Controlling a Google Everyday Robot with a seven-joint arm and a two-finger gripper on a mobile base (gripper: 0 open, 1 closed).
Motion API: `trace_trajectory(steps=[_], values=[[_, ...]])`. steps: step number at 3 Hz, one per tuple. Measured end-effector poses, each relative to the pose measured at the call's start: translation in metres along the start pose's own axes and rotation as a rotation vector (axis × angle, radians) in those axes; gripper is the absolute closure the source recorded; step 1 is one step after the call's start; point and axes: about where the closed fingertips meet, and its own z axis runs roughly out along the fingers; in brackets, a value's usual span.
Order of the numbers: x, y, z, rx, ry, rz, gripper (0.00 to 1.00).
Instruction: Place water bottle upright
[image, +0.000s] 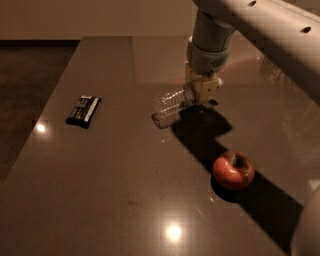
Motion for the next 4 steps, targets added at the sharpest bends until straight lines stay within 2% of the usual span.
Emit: trace_trajectory(steps=[1,2,3,4], values=[[0.009,-0.008,-0.034,0.107,0.076,-0.126,1.00],[0.013,-0.013,-0.060,0.190,0.147,-0.290,1.00],[0.013,-0.013,-0.060,0.190,0.147,-0.290,1.00],[0.018,-0.020,-0.066,0.207,0.177,-0.326,1.00]])
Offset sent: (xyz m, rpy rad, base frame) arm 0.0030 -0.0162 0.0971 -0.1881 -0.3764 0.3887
